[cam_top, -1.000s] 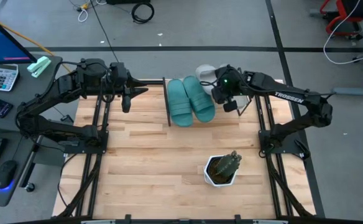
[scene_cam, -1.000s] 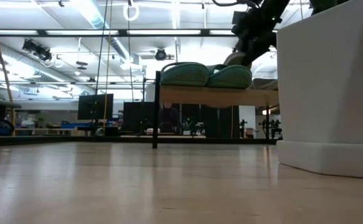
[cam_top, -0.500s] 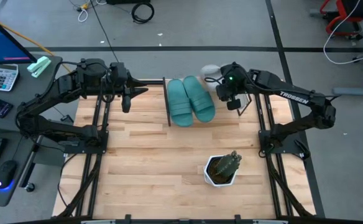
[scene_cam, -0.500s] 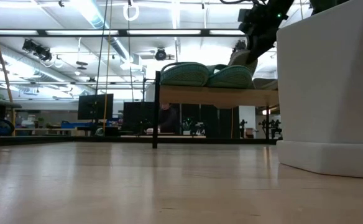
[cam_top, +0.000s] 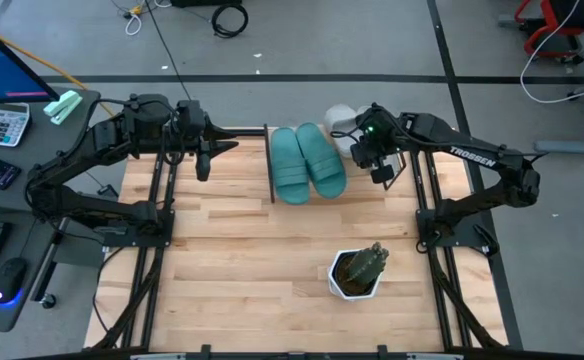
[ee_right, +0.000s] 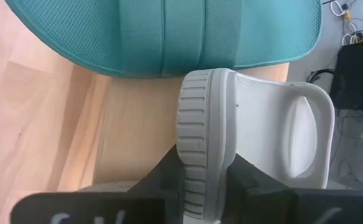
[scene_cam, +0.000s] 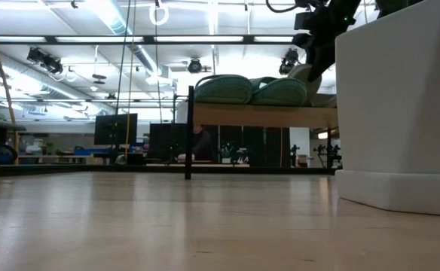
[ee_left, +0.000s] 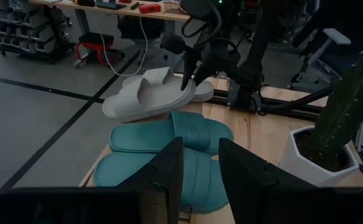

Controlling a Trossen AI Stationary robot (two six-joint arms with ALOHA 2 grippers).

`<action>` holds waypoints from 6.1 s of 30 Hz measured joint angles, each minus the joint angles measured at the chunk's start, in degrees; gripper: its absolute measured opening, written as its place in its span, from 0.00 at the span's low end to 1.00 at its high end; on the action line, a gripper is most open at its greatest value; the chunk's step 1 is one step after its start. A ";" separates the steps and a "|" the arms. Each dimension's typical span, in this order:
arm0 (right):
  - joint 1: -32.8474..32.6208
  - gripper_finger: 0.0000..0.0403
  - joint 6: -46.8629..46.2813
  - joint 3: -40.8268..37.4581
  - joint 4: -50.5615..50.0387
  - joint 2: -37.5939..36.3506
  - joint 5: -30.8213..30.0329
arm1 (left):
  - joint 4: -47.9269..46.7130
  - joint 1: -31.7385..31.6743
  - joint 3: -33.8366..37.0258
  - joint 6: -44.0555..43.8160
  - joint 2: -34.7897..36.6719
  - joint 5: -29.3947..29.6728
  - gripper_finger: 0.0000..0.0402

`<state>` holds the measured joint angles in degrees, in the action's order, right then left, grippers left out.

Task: Pick and place slides into the shelf
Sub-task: Adjust the slippers on the shelf, then return to Home Position

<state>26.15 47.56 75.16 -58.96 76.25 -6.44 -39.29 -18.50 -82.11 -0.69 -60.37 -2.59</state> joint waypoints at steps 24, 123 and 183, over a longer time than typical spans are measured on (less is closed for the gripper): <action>-0.02 0.41 -0.21 0.00 -2.15 0.98 13.61 | 0.05 0.00 0.00 0.42 -0.01 0.00 0.27; -16.37 0.00 -67.02 -46.49 56.56 -49.39 9.38 | 25.92 -1.95 0.02 2.41 -14.70 -2.14 0.01; -26.34 0.00 -66.89 -62.33 55.47 -76.19 -8.29 | 25.64 -3.52 0.02 -1.77 -14.65 -4.79 0.05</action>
<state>-0.19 -19.33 12.82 -3.49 0.05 -14.73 -13.65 -22.02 -82.08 -2.46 -75.02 -7.38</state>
